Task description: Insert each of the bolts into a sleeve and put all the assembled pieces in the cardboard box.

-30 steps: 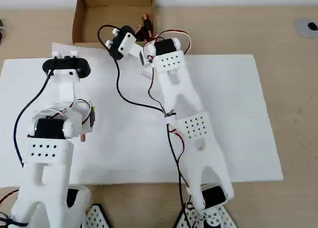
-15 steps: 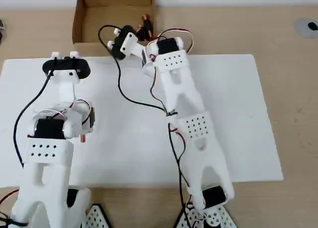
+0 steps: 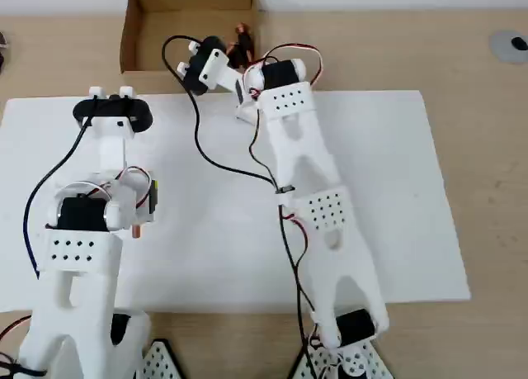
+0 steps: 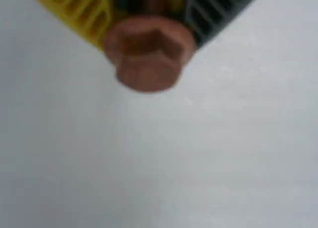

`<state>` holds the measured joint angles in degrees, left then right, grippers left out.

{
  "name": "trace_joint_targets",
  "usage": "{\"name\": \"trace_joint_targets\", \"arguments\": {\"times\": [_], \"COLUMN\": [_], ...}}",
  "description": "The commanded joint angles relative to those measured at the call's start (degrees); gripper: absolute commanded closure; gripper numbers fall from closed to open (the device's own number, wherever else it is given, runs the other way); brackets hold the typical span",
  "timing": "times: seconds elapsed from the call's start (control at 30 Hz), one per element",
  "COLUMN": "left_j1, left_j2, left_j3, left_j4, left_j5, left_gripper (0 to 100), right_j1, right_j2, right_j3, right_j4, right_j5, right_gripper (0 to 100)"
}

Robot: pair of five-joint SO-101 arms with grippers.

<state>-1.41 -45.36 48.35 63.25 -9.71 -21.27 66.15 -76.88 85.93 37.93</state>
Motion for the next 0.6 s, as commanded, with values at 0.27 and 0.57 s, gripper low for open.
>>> {"name": "trace_joint_targets", "arguments": {"times": [0.27,0.57], "left_j1": [0.3,0.2], "left_j2": [-1.8,-1.8], "left_j3": [-0.5,-0.4], "left_j4": [0.1,0.1], "left_j5": [-0.5,-0.6], "left_gripper": [99,99], "right_j1": [-1.0,-1.3], "right_j2": [0.1,0.1], "right_j3": [5.1,6.5], "right_j4": [-0.6,-6.5], "right_j5": [5.2,9.1], "right_gripper": [75.8,74.5]}}
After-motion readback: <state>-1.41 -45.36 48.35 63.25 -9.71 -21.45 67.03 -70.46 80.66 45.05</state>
